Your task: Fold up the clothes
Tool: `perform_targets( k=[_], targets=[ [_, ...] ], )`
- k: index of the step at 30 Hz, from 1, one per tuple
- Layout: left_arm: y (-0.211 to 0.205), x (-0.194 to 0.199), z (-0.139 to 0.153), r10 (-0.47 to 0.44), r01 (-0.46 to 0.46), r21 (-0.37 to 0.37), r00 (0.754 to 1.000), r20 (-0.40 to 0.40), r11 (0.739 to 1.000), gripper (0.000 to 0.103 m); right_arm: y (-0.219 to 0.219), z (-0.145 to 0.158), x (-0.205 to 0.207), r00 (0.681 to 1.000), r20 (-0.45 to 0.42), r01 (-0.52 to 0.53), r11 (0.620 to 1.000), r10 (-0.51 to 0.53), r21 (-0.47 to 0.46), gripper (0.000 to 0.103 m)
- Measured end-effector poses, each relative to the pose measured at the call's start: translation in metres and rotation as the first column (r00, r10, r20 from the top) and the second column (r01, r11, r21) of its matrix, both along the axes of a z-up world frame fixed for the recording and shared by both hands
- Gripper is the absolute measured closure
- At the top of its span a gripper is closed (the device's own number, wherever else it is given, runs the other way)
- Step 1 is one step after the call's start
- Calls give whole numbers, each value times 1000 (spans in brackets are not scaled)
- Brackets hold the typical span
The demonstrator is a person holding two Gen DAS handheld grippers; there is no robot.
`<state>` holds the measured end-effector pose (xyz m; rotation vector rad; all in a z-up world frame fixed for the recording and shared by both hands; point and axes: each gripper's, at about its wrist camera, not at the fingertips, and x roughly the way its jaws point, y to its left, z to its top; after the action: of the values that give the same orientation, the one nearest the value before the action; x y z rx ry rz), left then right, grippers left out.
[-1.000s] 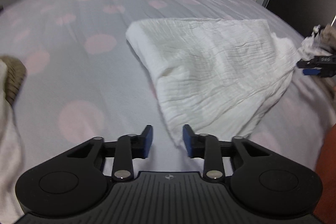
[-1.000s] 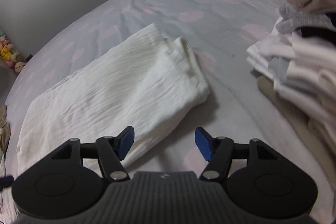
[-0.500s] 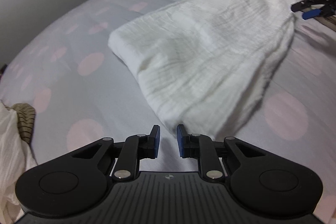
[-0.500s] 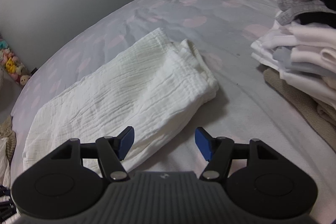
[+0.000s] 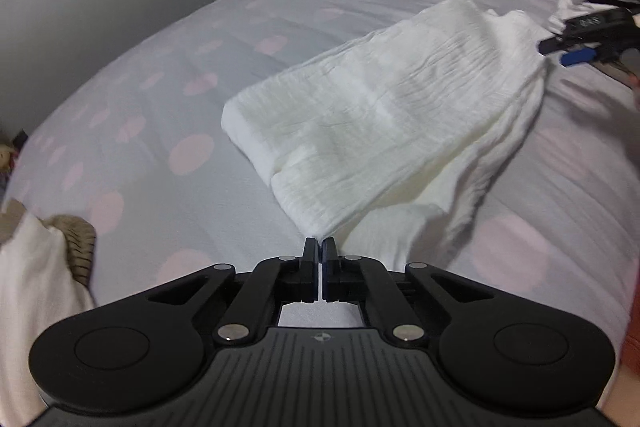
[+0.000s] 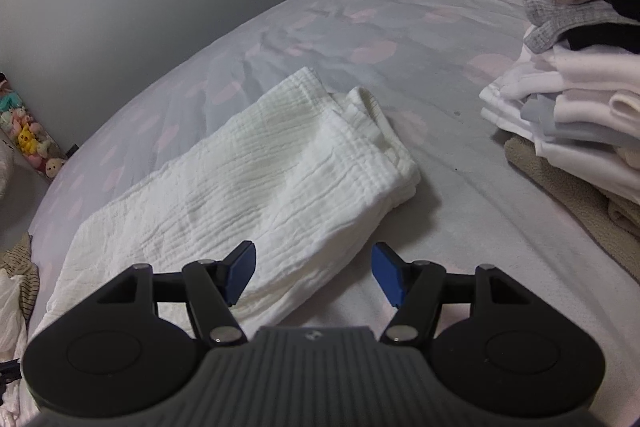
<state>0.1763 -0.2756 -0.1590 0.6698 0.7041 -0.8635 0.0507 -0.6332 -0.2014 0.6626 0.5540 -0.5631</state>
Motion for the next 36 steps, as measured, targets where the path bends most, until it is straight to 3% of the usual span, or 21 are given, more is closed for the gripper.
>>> perform_targets(
  k=[3, 8, 12, 18, 24, 25, 29, 36],
  targets=[
    [0, -14, 1, -7, 8, 28, 1000, -25, 1000, 103, 0, 3, -4, 1000, 23, -2, 1000, 2, 2, 36],
    [-7, -38, -26, -42, 53, 125, 995, -93, 991, 103, -5, 5, -14, 998, 66, 15, 1000, -17, 27, 36],
    [-10, -45, -32, -52, 67, 177, 995, -88, 982, 103, -10, 5, -20, 995, 87, 35, 998, -40, 57, 36],
    [4, -25, -16, 86, -77, 54, 981, -172, 996, 102, -14, 2, -18, 997, 74, 26, 996, -32, 86, 36],
    [14, -8, -3, 205, -222, -51, 951, -233, 974, 67, -24, -5, -23, 995, 56, 78, 987, -87, 139, 32],
    [14, -4, -4, 225, -247, -64, 943, -244, 967, 61, -26, -8, -23, 993, 51, 93, 984, -102, 152, 32],
    [15, 16, -12, 300, -350, -108, 898, -321, 931, 60, -35, -17, -23, 988, 63, 125, 974, -139, 188, 31],
    [21, 51, -52, 377, -534, -156, 746, -549, 831, 60, -54, -29, -17, 980, 92, 152, 962, -176, 226, 31]
  ],
)
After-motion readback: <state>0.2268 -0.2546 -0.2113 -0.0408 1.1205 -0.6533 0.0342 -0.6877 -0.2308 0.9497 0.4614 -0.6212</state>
